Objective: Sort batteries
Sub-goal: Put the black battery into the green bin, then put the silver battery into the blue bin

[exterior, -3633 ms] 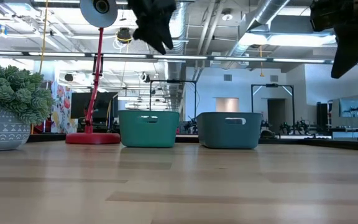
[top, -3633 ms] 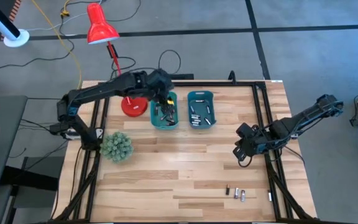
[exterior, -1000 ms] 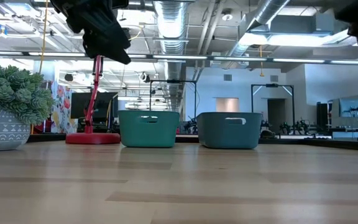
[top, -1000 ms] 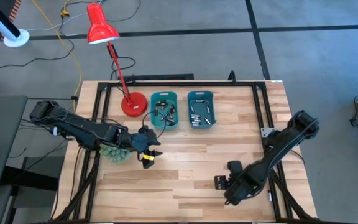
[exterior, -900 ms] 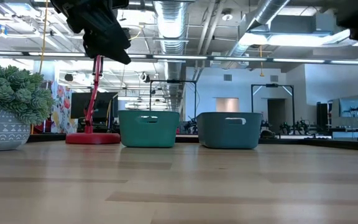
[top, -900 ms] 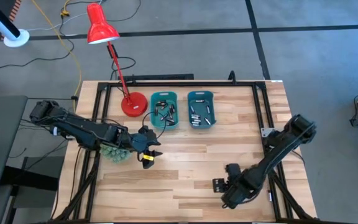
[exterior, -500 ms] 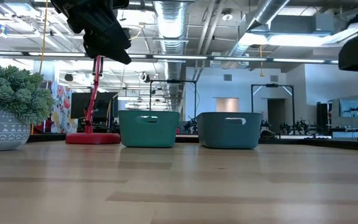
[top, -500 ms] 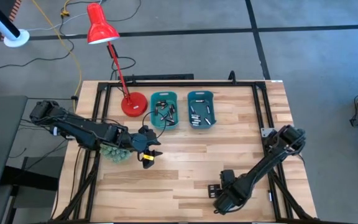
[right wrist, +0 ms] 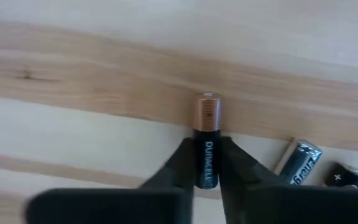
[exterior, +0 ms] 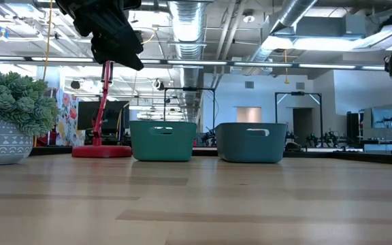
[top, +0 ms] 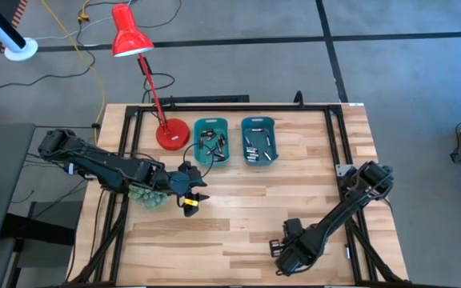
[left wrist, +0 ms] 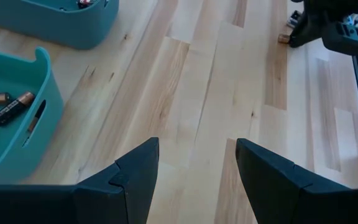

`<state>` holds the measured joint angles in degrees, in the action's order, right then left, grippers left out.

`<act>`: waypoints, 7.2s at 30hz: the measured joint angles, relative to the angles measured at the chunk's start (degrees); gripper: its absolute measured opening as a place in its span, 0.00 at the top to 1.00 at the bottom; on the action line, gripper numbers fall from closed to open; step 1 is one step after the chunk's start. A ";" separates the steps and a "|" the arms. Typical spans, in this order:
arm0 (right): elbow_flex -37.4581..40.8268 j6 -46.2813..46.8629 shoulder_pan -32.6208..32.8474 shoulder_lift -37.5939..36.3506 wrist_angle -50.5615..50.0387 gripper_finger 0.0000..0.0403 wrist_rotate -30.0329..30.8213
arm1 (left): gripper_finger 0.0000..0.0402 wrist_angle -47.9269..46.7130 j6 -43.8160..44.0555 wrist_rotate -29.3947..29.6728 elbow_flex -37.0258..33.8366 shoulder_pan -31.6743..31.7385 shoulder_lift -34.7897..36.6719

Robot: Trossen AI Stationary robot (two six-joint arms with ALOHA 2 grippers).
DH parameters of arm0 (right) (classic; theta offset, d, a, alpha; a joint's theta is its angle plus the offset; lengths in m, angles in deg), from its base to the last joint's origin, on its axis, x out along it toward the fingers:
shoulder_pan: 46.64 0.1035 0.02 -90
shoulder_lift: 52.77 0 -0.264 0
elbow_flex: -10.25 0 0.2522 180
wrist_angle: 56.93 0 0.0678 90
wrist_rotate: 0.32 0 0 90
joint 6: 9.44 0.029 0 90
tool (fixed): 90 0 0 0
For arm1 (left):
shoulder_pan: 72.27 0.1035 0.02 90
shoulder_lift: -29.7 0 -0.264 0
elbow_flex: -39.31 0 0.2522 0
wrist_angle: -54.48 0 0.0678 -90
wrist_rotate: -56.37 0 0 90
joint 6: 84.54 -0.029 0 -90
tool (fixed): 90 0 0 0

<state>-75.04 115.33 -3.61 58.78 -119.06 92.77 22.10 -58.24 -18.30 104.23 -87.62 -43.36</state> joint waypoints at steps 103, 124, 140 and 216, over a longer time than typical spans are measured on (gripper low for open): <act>-40.37 -114.14 -59.67 1.92 -8.88 0.61 -9.29 | 0.48 2.89 -2.50 3.57 0.06 -1.36 -0.07; -17.47 -70.45 -32.31 -21.96 -21.30 0.63 9.20 | 0.48 2.62 -3.23 3.21 0.04 -1.33 -0.07; 6.93 2.38 0.30 -26.90 -14.27 0.63 8.87 | 0.48 2.62 -3.17 3.21 0.02 -1.33 -0.07; 0.63 -82.31 4.72 -9.58 -2.78 0.63 -3.97 | 0.48 2.60 -3.17 3.23 0.00 -1.33 -0.09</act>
<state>-74.41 33.03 1.11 49.20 -121.84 88.81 24.71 -61.41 -15.06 104.23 -88.95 -43.44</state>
